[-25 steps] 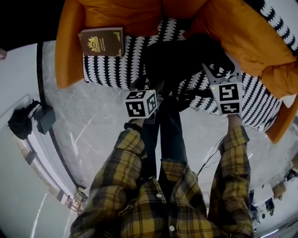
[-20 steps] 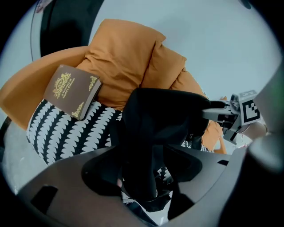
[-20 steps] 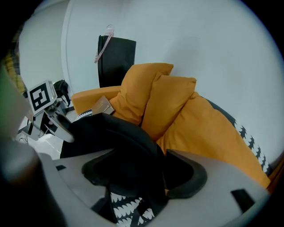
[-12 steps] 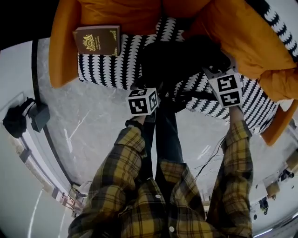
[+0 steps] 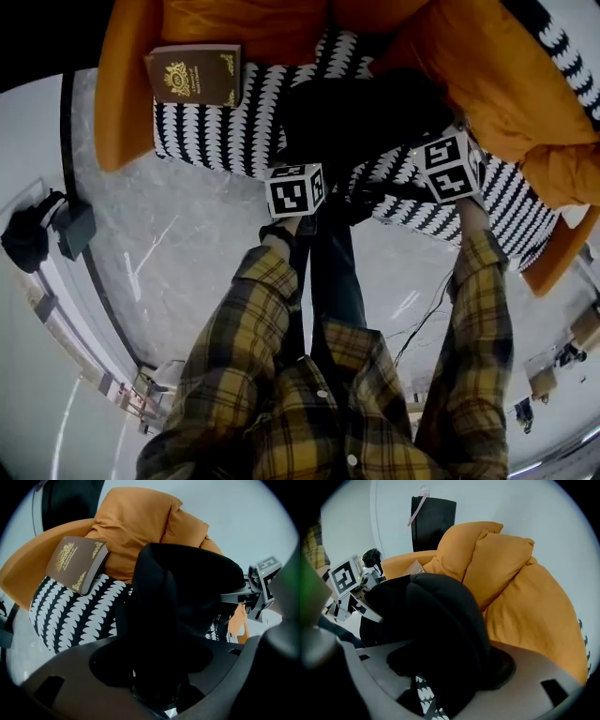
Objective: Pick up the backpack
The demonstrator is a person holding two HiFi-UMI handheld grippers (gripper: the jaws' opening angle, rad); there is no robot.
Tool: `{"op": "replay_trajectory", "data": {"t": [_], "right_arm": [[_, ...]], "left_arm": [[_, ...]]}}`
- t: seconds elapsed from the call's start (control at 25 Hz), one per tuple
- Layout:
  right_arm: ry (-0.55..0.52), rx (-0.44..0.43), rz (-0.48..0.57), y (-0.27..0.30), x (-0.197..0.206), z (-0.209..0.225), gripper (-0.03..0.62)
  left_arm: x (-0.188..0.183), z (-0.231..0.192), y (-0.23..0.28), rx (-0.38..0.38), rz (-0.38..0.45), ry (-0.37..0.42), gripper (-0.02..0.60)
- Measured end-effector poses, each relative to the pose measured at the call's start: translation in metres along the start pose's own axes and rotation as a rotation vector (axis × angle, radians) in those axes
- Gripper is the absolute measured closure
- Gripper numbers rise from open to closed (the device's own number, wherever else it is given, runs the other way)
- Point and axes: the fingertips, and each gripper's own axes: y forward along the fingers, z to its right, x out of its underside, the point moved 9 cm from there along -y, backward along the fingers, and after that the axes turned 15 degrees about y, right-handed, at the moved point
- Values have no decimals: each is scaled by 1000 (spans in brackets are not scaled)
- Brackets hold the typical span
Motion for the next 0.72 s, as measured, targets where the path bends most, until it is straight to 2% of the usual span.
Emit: {"op": "replay_trajectory", "data": {"t": [0.12,0.36,0.56,0.72], "right_arm": [[-3,8,-15,4,-3,1,289],[7,48,-25,-1,-5,0,447],[22,47,-24,-5,-2,-8,539],[38,43,-23,-11,1,-13,565]], "left_arm": [[-1,1,4,-17,-14,8,311],[-5,9,4,-32,-33,23,389],[-8,17,1,-41,-27,66,466],[-8,23,-4,-51,-19,88,520]]}}
